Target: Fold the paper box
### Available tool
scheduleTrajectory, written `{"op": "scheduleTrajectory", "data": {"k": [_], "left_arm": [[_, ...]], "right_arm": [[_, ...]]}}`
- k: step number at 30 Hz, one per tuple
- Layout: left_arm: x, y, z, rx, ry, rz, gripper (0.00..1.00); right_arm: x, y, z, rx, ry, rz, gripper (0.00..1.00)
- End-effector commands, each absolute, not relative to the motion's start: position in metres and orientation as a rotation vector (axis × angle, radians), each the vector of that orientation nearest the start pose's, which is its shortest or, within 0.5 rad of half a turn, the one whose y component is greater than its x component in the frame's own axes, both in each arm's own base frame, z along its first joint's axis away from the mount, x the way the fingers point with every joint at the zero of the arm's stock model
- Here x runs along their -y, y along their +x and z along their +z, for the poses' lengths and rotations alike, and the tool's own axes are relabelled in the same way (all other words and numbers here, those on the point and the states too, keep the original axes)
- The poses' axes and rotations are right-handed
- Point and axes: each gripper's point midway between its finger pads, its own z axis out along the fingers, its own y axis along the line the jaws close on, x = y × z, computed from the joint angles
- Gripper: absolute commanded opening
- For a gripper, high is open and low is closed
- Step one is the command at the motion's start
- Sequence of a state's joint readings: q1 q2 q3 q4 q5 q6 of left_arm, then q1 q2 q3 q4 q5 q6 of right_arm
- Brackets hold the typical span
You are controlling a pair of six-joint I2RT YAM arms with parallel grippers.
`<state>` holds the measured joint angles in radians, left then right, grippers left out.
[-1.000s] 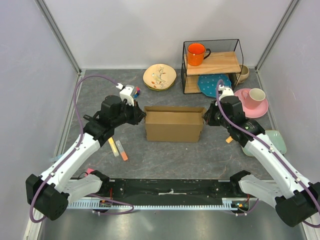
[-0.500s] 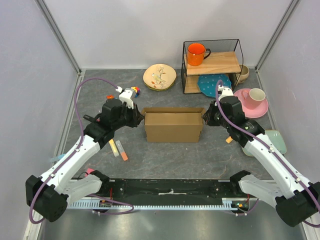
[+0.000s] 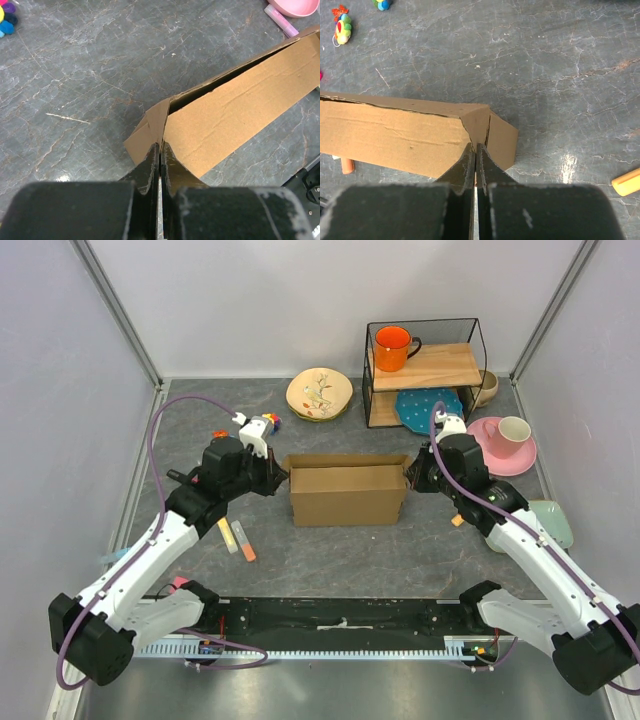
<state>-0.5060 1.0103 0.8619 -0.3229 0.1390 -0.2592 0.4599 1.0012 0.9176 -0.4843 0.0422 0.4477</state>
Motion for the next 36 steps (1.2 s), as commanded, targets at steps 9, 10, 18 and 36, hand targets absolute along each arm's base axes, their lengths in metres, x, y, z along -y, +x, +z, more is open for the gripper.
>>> {"op": "scheduleTrajectory", "data": {"k": [9, 10, 18, 36], "left_arm": [[0.207, 0.276, 0.244, -2.116, 0.253, -0.722, 0.02], [0.209, 0.278, 0.243, -2.133, 0.248, -0.727, 0.02], [0.216, 0.274, 0.231, -2.204, 0.177, -0.792, 0.02], [0.209, 0.265, 0.205, -2.018, 0.006, -0.812, 0.02]], "right_arm": [[-0.145, 0.261, 0.176, -2.288, -0.021, 0.411, 0.0], [-0.145, 0.261, 0.176, -2.286, -0.021, 0.41, 0.0], [-0.144, 0.26, 0.175, -2.283, -0.028, 0.393, 0.0], [-0.148, 0.259, 0.173, -2.279, -0.024, 0.401, 0.0]]}}
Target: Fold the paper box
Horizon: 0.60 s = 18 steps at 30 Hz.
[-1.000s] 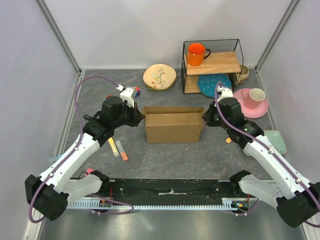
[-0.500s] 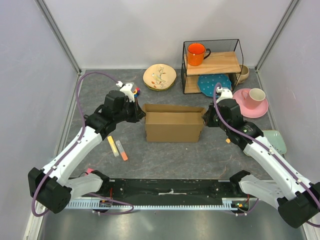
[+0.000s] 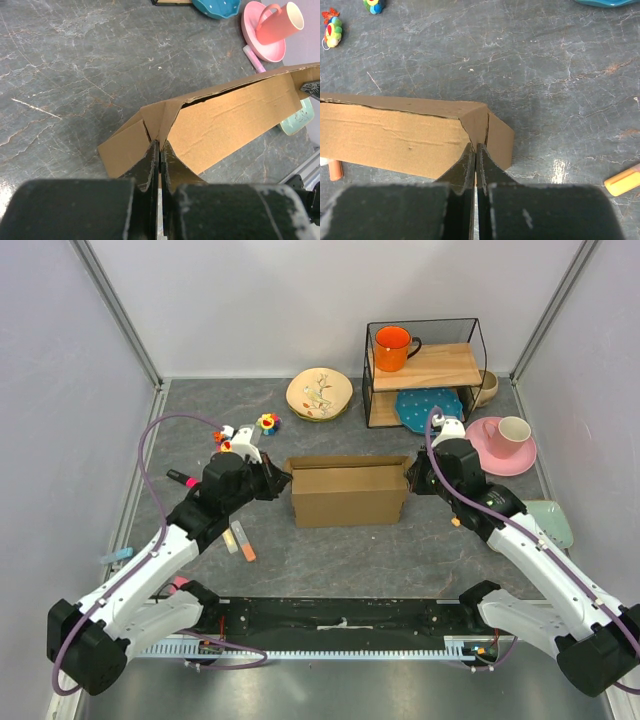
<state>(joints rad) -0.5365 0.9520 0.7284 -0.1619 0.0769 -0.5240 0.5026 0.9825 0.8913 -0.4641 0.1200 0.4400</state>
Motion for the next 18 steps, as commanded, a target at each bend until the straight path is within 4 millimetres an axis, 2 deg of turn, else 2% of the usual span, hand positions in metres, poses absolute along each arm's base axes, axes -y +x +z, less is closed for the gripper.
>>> {"op": "scheduleTrajectory", "data": {"k": [1, 4, 12, 18], "left_arm": [[0.21, 0.264, 0.205, -2.012, -0.001, -0.806, 0.02], [0.213, 0.262, 0.204, -1.996, -0.022, -0.792, 0.02], [0.226, 0.252, 0.198, -1.987, 0.033, -0.731, 0.13], [0.223, 0.252, 0.199, -1.989, 0.028, -0.69, 0.19]], "right_arm": [[-0.148, 0.259, 0.173, -2.276, -0.024, 0.402, 0.0], [-0.149, 0.259, 0.172, -2.266, -0.023, 0.404, 0.0], [-0.146, 0.257, 0.168, -2.265, -0.028, 0.388, 0.0], [-0.146, 0.257, 0.168, -2.263, -0.03, 0.386, 0.0]]}}
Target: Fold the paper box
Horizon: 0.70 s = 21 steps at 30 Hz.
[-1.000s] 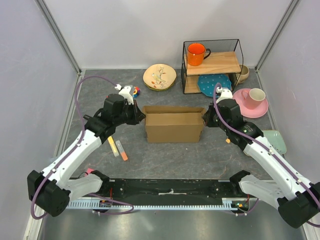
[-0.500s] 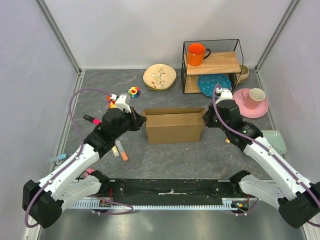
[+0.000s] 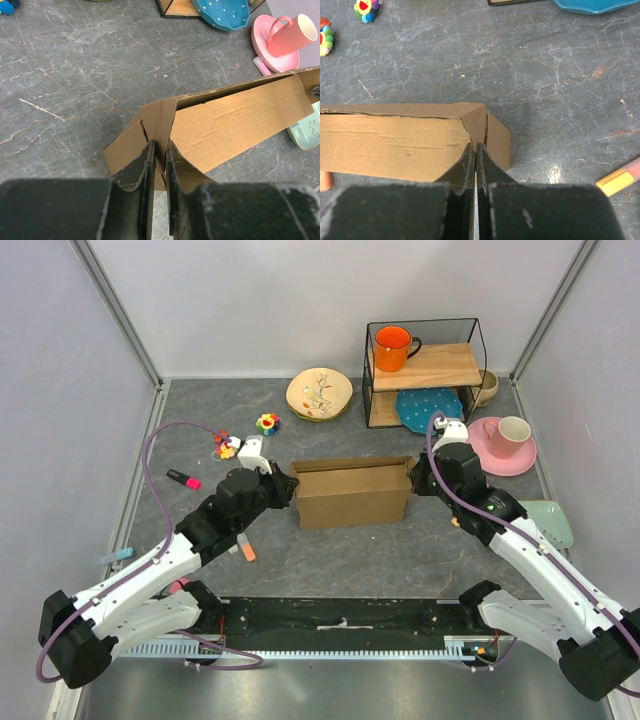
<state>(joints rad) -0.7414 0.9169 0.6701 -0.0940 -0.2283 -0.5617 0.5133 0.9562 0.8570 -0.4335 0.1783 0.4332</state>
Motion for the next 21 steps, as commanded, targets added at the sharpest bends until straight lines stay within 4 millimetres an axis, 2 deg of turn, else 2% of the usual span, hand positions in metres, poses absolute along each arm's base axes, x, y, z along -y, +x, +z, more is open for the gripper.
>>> {"op": "scheduleTrajectory", "data": {"k": [1, 8, 17, 21], "left_arm": [[0.221, 0.253, 0.199, -1.986, 0.026, -0.675, 0.2], [0.213, 0.259, 0.222, -1.932, 0.018, -0.632, 0.28], [0.21, 0.263, 0.252, -1.873, 0.023, -0.62, 0.32], [0.207, 0.263, 0.256, -1.872, 0.033, -0.603, 0.32]], "right_arm": [[-0.146, 0.256, 0.169, -2.261, -0.031, 0.389, 0.0], [-0.145, 0.256, 0.168, -2.262, -0.033, 0.387, 0.0], [-0.144, 0.255, 0.167, -2.263, -0.034, 0.384, 0.0], [-0.145, 0.255, 0.168, -2.259, -0.036, 0.389, 0.0]]}}
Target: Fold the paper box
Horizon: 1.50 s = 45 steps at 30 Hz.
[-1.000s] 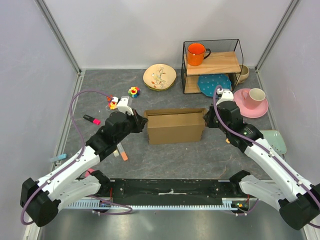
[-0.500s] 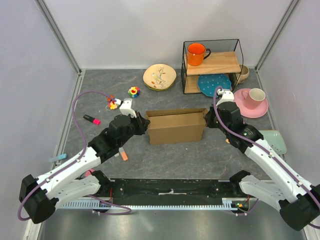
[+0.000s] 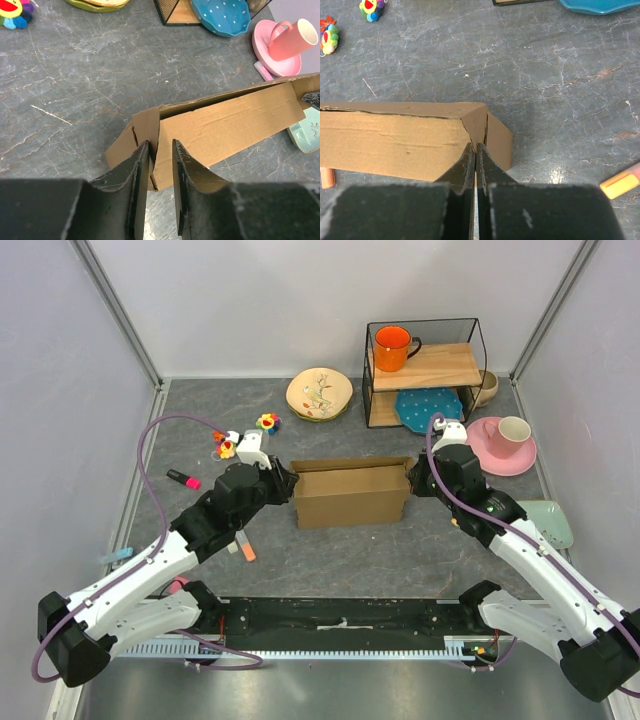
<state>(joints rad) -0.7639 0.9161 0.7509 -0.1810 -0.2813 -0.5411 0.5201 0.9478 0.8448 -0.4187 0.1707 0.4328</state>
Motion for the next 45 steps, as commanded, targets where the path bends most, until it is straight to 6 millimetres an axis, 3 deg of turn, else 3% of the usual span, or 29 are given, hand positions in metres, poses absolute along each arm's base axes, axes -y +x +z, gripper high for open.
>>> {"op": "scheduleTrajectory", "data": {"k": [1, 6, 13, 19, 28, 36, 45], "left_arm": [[0.207, 0.263, 0.255, -1.873, 0.037, -0.6, 0.31], [0.209, 0.262, 0.245, -1.896, 0.053, -0.596, 0.25], [0.217, 0.258, 0.243, -1.913, 0.073, -0.645, 0.02], [0.222, 0.256, 0.248, -1.91, 0.087, -0.675, 0.02], [0.227, 0.246, 0.206, -1.999, 0.067, -0.712, 0.02], [0.23, 0.238, 0.189, -2.031, 0.066, -0.727, 0.02], [0.217, 0.236, 0.168, -2.056, 0.059, -0.658, 0.02]], "right_arm": [[-0.145, 0.255, 0.168, -2.259, -0.033, 0.386, 0.0], [-0.145, 0.255, 0.168, -2.26, -0.035, 0.387, 0.0], [-0.146, 0.256, 0.168, -2.261, -0.037, 0.39, 0.0], [-0.148, 0.257, 0.169, -2.261, -0.037, 0.396, 0.0], [-0.147, 0.255, 0.166, -2.266, -0.04, 0.39, 0.0], [-0.145, 0.252, 0.16, -2.279, -0.042, 0.382, 0.0], [-0.142, 0.25, 0.159, -2.276, -0.041, 0.373, 0.0]]}}
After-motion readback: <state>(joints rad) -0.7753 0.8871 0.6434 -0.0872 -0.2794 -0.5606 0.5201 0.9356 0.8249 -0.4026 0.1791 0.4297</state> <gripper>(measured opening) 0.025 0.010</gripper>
